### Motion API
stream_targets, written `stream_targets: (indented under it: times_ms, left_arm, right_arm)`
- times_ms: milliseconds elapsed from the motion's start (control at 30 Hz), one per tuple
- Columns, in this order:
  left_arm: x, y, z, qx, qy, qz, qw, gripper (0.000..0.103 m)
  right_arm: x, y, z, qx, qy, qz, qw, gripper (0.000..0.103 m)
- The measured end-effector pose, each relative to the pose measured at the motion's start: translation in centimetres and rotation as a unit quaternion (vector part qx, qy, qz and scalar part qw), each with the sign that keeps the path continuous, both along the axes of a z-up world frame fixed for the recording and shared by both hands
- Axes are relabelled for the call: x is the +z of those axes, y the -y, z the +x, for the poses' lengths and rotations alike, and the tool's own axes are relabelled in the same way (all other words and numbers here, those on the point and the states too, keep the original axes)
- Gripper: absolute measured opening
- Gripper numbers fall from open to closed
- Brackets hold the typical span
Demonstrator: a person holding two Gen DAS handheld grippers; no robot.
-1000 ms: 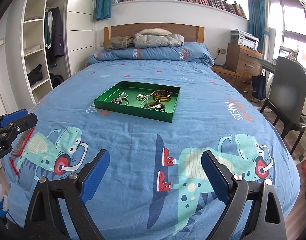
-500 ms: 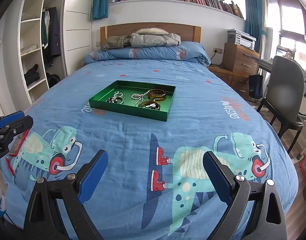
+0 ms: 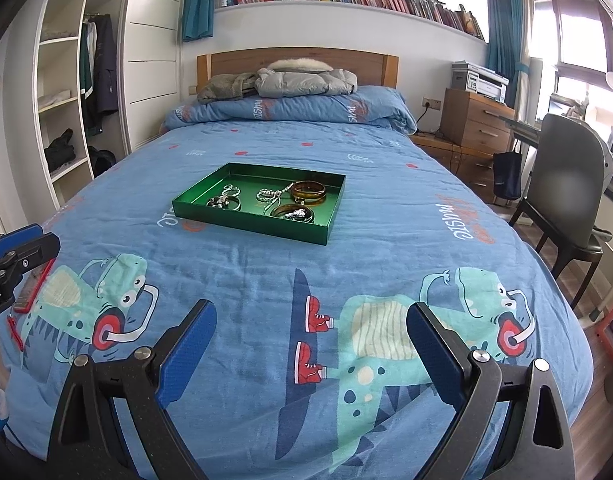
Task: Organize jewelry
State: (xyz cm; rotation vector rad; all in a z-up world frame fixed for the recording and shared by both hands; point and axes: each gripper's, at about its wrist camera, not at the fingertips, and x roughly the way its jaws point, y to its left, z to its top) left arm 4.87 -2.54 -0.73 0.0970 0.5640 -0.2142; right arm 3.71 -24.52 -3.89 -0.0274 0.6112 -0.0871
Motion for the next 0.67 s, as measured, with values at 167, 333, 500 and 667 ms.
stream_targets:
  times_ms: [167, 333, 500, 667]
  left_arm:
    - [-0.11, -0.39, 0.11, 0.003, -0.001, 0.0, 1.0, 0.038]
    - [-0.15, -0.41, 0.12, 0.004, -0.001, 0.002, 1.0, 0.038]
    - [-0.38, -0.61, 0.3, 0.006, -0.007, 0.003, 1.0, 0.038]
    - [-0.53, -0.69, 0.45, 0.008, -0.012, 0.003, 0.9999, 0.038]
  right_arm:
    - [0.07, 0.11, -0.04, -0.002, 0.001, -0.002, 1.0, 0.095]
    - [0.16, 0.04, -0.11, -0.002, 0.004, -0.007, 1.0, 0.095]
    - [0.25, 0.12, -0.18, -0.004, 0.007, -0.008, 1.0, 0.095]
    - [0.22, 0.32, -0.23, -0.006, 0.007, -0.007, 1.0, 0.095]
